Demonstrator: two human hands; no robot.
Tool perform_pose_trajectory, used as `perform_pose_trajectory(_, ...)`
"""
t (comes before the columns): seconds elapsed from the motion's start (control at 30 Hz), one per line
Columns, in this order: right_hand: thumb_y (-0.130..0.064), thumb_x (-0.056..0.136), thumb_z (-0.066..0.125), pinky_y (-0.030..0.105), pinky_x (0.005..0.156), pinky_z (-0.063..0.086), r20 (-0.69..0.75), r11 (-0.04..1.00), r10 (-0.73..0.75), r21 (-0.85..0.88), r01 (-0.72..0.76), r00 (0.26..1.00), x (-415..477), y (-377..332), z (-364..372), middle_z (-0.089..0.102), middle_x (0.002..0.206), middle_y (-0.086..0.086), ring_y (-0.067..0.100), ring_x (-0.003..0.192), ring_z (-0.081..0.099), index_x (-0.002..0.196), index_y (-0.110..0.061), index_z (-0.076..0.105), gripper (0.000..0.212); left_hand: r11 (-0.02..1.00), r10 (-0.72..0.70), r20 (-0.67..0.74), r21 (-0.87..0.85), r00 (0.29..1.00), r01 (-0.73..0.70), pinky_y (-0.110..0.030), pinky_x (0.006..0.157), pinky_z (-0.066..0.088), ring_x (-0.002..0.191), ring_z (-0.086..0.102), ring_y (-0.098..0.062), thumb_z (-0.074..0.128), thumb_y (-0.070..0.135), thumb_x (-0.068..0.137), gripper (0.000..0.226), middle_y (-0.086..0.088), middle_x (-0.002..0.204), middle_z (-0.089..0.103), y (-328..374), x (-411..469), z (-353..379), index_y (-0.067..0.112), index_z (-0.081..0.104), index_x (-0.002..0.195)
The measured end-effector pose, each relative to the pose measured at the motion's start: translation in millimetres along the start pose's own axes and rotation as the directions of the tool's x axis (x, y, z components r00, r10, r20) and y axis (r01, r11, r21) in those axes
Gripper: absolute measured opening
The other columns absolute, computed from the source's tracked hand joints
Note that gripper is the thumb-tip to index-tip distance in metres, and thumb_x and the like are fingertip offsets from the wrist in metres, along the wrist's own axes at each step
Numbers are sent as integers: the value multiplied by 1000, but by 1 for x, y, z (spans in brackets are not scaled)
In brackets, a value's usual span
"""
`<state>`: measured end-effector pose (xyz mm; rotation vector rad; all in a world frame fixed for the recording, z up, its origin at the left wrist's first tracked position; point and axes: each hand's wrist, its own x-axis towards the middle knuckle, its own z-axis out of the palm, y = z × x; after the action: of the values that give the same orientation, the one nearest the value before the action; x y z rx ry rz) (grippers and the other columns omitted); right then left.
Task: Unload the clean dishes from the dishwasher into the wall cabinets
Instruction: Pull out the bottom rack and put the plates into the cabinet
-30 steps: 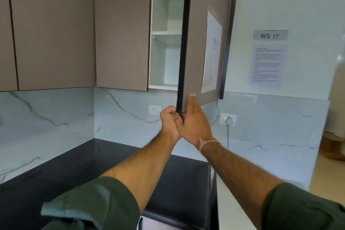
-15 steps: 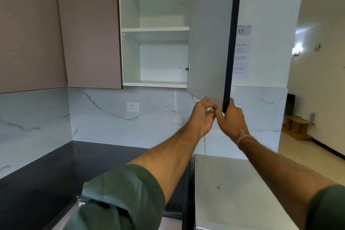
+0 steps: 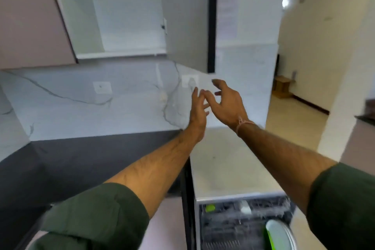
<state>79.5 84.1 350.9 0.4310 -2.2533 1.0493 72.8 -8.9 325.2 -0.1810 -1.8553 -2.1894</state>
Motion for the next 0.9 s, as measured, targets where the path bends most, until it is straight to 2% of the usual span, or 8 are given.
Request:
perform_pose_trajectory(0.17, -41, 96, 53, 36, 102, 45, 168, 983, 106, -166, -78, 980, -61, 102, 19, 54, 141, 2, 20, 118, 59, 135, -15, 54, 48, 930, -180, 106, 342, 978, 134, -34, 100, 45, 120, 57, -18, 41, 49, 101, 46, 3, 137, 56, -116, -26, -2, 28, 46, 142)
perform_pose_trajectory(0.27, -39, 96, 54, 37, 99, 47, 291, 965, 209, -216, -149, 934, -114, 168, 34, 57, 137, 4, 22, 115, 60, 133, -15, 56, 44, 843, -299, 156, 506, 941, 184, -36, 105, 43, 122, 55, -16, 50, 60, 86, 63, 1, 136, 57, -199, -53, -2, 26, 49, 139)
perform_pose_trajectory(0.37, -36, 95, 53, 35, 95, 48, 413, 939, 313, -267, -215, 855, -173, 233, 49, 58, 133, 5, 23, 110, 61, 130, -17, 57, 40, 758, -460, 170, 586, 872, 286, -39, 102, 47, 114, 59, -20, 64, 33, 93, 44, -5, 132, 58, -288, -85, 1, 18, 54, 133)
perform_pose_trajectory(0.47, -28, 94, 52, 34, 88, 49, 534, 916, 389, -307, -257, 750, -233, 295, 64, 64, 122, 8, 26, 105, 62, 119, -16, 61, 30, 678, -602, 161, 620, 783, 394, -41, 100, 49, 111, 62, -23, 66, 17, 93, 34, -8, 129, 60, -367, -125, 5, 15, 57, 126)
perform_pose_trajectory(0.6, -25, 90, 48, 41, 74, 52, 662, 891, 453, -352, -286, 597, -318, 382, 87, 69, 99, 13, 35, 90, 64, 98, -13, 64, 22, 553, -716, 148, 716, 682, 426, -31, 89, 52, 101, 64, -18, 67, 16, 92, 33, -4, 118, 65, -471, -181, 13, 13, 59, 124)
perform_pose_trajectory(0.67, -29, 87, 45, 42, 73, 55, 694, 862, 507, -405, -304, 511, -365, 425, 101, 70, 100, 11, 33, 90, 66, 100, -17, 65, 27, 485, -773, 155, 770, 615, 414, -26, 86, 51, 97, 63, -15, 66, 13, 92, 31, -4, 114, 65, -522, -210, 17, 8, 60, 122)
perform_pose_trajectory(0.77, -26, 89, 45, 42, 81, 55, 743, 828, 556, -459, -321, 372, -433, 480, 121, 70, 107, 12, 32, 98, 66, 108, -20, 64, 28, 395, -842, 144, 821, 519, 413, -29, 89, 54, 98, 67, -18, 69, 16, 90, 29, -8, 111, 70, -601, -251, 21, 7, 62, 117)
perform_pose_trajectory(0.9, -18, 89, 52, 37, 92, 50, 791, 795, 586, -521, -311, 176, -512, 536, 149, 65, 121, 11, 30, 111, 61, 119, -19, 62, 32, 315, -879, 149, 895, 452, 317, -33, 95, 50, 110, 65, -24, 65, 20, 90, 30, -12, 119, 69, -687, -292, 24, 8, 65, 118)
